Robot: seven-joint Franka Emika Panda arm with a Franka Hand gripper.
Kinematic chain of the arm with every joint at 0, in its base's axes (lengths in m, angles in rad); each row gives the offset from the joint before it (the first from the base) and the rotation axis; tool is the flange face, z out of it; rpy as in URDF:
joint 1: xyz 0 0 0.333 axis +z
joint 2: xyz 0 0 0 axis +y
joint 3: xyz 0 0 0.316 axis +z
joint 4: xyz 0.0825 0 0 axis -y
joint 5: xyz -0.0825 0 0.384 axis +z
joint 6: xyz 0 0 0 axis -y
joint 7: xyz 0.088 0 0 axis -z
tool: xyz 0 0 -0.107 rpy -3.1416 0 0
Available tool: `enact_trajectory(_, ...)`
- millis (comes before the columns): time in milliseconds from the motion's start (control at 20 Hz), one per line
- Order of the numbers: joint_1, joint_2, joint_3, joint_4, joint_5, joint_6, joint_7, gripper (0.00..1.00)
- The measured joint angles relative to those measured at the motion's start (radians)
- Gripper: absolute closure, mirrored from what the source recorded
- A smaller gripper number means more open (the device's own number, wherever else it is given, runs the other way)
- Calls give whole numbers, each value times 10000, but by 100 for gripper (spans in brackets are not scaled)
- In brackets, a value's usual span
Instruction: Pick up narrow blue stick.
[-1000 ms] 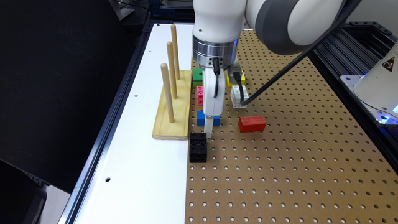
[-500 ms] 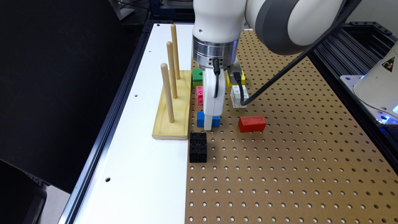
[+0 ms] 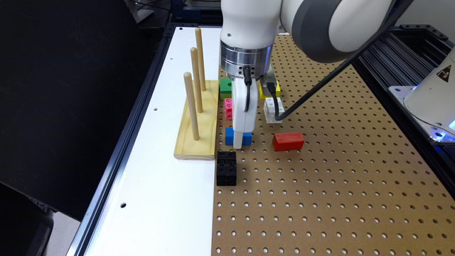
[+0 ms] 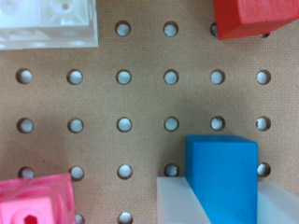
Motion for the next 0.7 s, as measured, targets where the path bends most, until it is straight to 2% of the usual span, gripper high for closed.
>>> enact_trajectory(300, 0, -432, 0, -10, 0, -446, 0, 100)
enact_trajectory(500, 1, -526, 0, -14, 0, -517, 0, 100)
enact_trajectory(700, 1, -1157, 12, -16, 0, -1138, 14, 100)
